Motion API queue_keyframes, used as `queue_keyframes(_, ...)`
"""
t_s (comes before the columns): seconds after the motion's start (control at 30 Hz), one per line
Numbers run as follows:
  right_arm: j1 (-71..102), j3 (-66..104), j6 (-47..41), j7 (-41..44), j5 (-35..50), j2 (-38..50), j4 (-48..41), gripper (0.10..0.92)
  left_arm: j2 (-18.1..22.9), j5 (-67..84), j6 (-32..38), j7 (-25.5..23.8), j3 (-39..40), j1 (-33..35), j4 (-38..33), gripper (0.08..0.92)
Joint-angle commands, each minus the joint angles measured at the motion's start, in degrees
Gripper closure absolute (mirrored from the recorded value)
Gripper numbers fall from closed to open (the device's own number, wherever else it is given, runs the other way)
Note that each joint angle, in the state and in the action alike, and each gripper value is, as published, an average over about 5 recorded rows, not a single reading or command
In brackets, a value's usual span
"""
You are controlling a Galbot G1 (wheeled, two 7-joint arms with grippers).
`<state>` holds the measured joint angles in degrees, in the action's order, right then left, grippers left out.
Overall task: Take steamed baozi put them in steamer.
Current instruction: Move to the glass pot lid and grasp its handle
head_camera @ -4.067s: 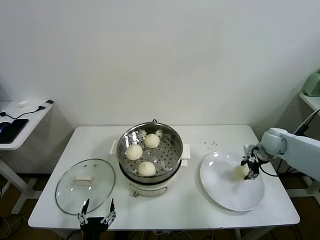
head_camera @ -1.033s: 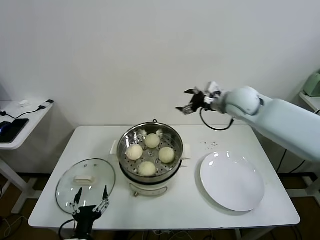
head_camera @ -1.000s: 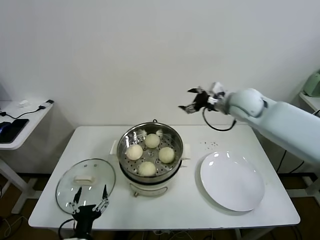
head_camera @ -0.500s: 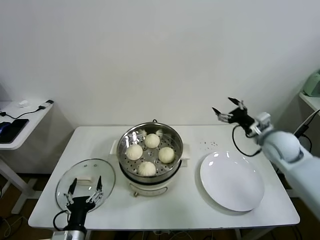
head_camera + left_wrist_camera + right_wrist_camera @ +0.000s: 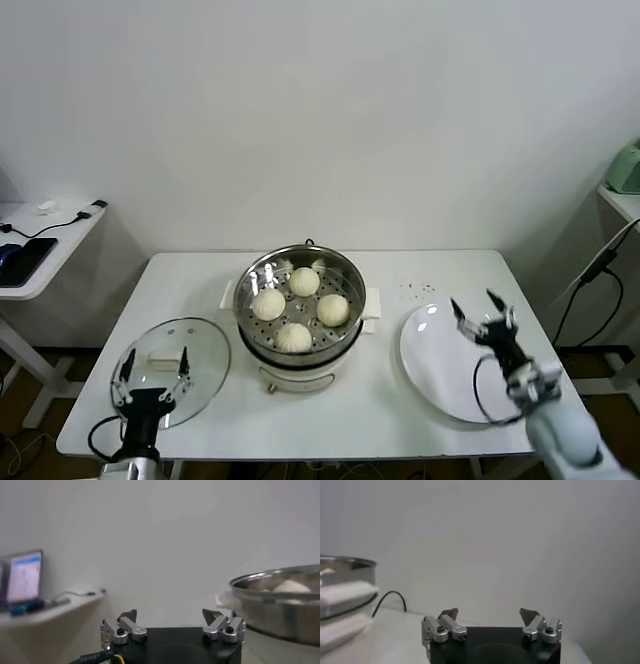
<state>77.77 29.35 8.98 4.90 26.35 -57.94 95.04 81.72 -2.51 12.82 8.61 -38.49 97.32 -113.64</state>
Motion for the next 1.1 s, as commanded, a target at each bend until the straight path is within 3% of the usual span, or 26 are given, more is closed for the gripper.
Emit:
queue_keyframes(0.03,8.96,4.81,9.47,-2.07,-6.87,-12.98,-1.21,0.203,-3.89,-39.12,7.05,12.16,-4.71,-2.98,8.01,0.177)
queue_keyframes(0.23,8.68,4.33,5.73,-5.89,-9.42,-14.61,-1.47,0.203,-11.64,-61.18,2.81,19.28,-3.77,-2.28,16.03,0.177)
queue_keyframes(0.37,7.75,4.25,4.16,-6.73,-9.96,-15.2,-1.23,0.203,-13.86,-67.69,-1.87,20.48,-2.68,-2.94,21.72,0.177)
queue_keyframes(0.63,6.29,3.44,2.52,-7.51,-12.2,-15.88,-0.73,0.203,-12.65,-71.12,-6.11,20.43,-1.89,-8.92,29.26,0.177)
queue_keyframes(1.1,7.64,4.14,2.64,-7.75,-12.93,-16.5,-0.64,0.203,-10.79,-73.46,-7.19,20.66,-0.18,-15.43,32.97,0.177)
